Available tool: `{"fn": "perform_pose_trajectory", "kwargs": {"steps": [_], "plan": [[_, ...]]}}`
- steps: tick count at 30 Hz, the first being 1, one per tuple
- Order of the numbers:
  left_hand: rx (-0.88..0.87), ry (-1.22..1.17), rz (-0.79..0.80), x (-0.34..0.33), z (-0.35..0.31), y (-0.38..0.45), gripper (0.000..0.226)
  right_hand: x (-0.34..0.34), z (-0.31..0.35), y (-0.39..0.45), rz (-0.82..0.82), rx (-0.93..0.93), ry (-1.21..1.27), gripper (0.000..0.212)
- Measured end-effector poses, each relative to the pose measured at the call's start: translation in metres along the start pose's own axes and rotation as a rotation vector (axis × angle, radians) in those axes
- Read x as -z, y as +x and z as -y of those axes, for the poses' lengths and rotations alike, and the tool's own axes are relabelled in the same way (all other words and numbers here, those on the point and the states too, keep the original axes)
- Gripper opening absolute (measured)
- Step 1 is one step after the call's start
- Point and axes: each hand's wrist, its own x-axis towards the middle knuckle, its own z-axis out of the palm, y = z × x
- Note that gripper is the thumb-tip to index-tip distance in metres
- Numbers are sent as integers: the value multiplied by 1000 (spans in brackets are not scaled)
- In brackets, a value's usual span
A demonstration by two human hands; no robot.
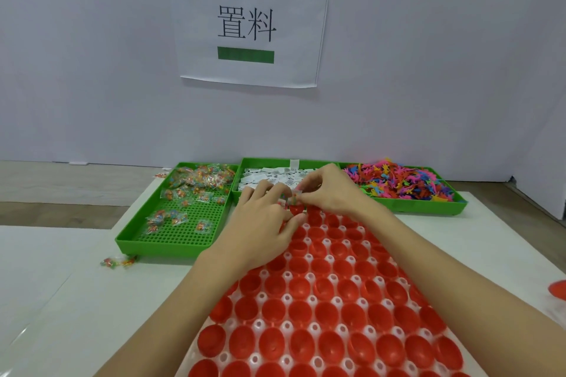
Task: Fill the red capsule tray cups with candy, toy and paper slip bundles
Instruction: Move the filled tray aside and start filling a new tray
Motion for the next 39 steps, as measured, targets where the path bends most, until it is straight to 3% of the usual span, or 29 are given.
{"fn": "perform_pose_trajectory", "kwargs": {"steps": [3, 13, 32, 39], "plan": [[-28, -15, 5, 0, 2, 1, 53, 4, 5, 2, 19, 8, -68, 1], [-52, 3, 50, 2, 2, 3, 52, 4, 17, 7, 123, 60, -259, 10], [-27, 60, 71, 3, 1, 3, 54, 16, 18, 11, 227, 88, -262, 18], [-29, 47, 81, 1, 4, 5, 54, 16, 26, 15, 225, 171, -404, 17]]}}
